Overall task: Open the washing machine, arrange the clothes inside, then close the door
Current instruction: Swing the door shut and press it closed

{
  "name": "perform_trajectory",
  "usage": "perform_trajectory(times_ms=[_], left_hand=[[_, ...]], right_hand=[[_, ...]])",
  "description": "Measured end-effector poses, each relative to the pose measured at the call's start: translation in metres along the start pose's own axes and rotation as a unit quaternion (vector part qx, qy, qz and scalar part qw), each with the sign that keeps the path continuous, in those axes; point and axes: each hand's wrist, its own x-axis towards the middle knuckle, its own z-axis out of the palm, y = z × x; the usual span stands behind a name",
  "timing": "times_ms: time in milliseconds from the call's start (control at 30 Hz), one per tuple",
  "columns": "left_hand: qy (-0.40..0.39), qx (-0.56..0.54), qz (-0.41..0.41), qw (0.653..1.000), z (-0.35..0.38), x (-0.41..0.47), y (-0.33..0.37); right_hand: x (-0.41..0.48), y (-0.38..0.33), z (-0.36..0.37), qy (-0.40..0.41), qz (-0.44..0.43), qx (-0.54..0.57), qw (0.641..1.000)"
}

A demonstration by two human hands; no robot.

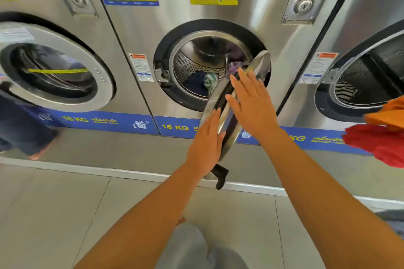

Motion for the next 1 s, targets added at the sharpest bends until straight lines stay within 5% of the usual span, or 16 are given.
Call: perform_trajectory(times_ms=[233, 433, 767, 1000], left_hand=[[0.048, 0.136, 0.056, 0.988, -0.034, 0.026, -0.039], [0.076, 0.233, 0.000, 0.970, -0.054, 0.062, -0.071], [0.070, 0.229, -0.063, 0.969, -0.091, 0.148, -0.128], [0.111, 0.186, -0.061, 0.974, -0.095, 0.207, -0.150]], right_hand=[[0.038, -0.016, 0.016, -0.003, -0.045, -0.042, 0.998], [0.080, -0.035, 0.040, 0.027, -0.070, -0.051, 0.996], [0.165, -0.037, 0.075, 0.037, -0.133, -0.103, 0.985], [0.213, -0.053, 0.101, 0.040, -0.065, -0.124, 0.989]])
